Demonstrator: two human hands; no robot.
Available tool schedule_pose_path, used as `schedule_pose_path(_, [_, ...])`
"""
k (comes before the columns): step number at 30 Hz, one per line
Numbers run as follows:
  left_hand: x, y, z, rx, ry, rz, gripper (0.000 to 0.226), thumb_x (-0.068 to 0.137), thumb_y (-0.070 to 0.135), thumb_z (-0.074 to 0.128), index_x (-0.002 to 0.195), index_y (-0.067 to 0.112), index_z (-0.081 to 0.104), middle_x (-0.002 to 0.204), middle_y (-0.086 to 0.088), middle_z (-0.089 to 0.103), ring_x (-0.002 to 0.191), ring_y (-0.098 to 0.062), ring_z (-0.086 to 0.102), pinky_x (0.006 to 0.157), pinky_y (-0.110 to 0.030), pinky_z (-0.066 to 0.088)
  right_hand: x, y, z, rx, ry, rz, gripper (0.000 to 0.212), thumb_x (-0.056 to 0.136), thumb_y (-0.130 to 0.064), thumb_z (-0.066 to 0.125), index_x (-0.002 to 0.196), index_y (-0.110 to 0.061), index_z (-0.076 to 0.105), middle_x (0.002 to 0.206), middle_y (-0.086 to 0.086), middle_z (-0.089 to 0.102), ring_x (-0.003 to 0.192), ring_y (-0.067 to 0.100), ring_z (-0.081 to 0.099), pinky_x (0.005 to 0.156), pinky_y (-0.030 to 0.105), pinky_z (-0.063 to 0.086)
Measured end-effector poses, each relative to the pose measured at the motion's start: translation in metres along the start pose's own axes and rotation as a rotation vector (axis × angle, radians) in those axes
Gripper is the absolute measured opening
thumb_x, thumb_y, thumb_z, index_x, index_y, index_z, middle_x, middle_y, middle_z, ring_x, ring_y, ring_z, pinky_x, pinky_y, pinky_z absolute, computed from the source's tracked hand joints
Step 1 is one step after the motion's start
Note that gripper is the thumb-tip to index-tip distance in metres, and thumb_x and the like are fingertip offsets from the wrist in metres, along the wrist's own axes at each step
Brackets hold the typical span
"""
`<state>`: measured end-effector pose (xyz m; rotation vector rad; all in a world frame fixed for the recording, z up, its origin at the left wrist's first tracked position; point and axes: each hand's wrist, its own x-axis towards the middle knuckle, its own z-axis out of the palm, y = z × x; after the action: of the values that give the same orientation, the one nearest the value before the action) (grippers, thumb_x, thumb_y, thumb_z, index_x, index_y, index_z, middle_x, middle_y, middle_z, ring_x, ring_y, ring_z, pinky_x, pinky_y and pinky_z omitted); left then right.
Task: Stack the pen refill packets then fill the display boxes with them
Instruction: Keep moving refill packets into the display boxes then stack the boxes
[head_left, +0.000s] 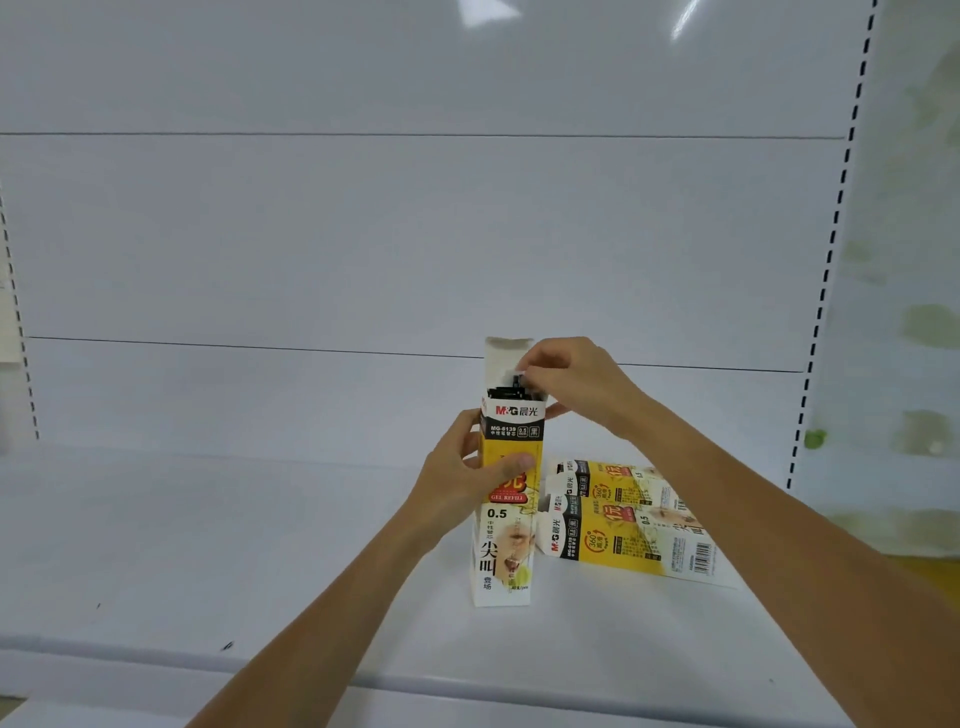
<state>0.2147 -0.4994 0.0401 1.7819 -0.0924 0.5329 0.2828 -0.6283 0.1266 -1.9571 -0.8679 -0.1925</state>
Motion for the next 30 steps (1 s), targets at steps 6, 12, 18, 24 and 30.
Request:
schedule_pose_path(6, [0.002, -0.002, -0.001, 0.025, 0.008, -0.025, 0.042, 0.079, 0.026, 0.07, 0.115, 0.027, 0.046, 0.101, 0.008, 0.065, 0.084, -0.012, 0.067, 0.074, -0.032, 0.057, 0.013, -0.011, -0.006, -0.072, -0.092, 0.08, 0.01, 0.079, -0.013, 0.071, 0.08, -0.003, 0.07, 0.076, 0.003, 0.068, 0.071, 0.01, 0.064, 0.068, 0.032, 0.059])
schedule_pose_path(12, [0.001, -0.003, -0.003, -0.008, 0.027, -0.034, 0.043, 0.08, 0.026, 0.069, 0.116, 0.027, 0.046, 0.099, 0.01, 0.066, 0.085, -0.011, 0.068, 0.073, -0.032, 0.057, 0.016, -0.02, -0.001, -0.135, -0.136, 0.083, 0.009, 0.079, -0.008, 0.07, 0.074, -0.01, 0.063, 0.078, 0.001, 0.064, 0.069, 0.01, 0.062, 0.058, 0.026, 0.057])
schedule_pose_path(18, [0.0, -0.005, -0.002, -0.01, 0.03, -0.022, 0.042, 0.079, 0.028, 0.069, 0.114, 0.03, 0.046, 0.098, 0.009, 0.067, 0.084, -0.011, 0.068, 0.076, -0.033, 0.057, 0.009, -0.013, 0.004, -0.096, -0.054, -0.007, 0.012, 0.082, -0.01, 0.065, 0.082, 0.0, 0.071, 0.081, 0.001, 0.066, 0.071, 0.008, 0.063, 0.052, 0.017, 0.053])
schedule_pose_path(24, [-0.001, -0.007, -0.002, -0.031, 0.018, -0.007, 0.044, 0.079, 0.028, 0.069, 0.117, 0.029, 0.047, 0.103, 0.006, 0.067, 0.087, -0.016, 0.069, 0.079, -0.038, 0.057, 0.006, -0.006, -0.002, 0.003, 0.015, -0.04, 0.016, 0.087, -0.006, 0.056, 0.08, 0.002, 0.068, 0.084, 0.005, 0.065, 0.072, 0.012, 0.064, 0.055, 0.023, 0.057])
schedule_pose_path(30, [-0.001, -0.009, 0.0, -0.041, 0.025, -0.008, 0.049, 0.077, 0.031, 0.069, 0.121, 0.028, 0.046, 0.104, 0.006, 0.068, 0.088, -0.016, 0.069, 0.081, -0.04, 0.057, 0.002, -0.007, -0.003, -0.034, -0.007, -0.039, 0.023, 0.089, -0.004, 0.048, 0.083, 0.003, 0.069, 0.081, 0.001, 0.064, 0.073, 0.011, 0.064, 0.058, 0.026, 0.059])
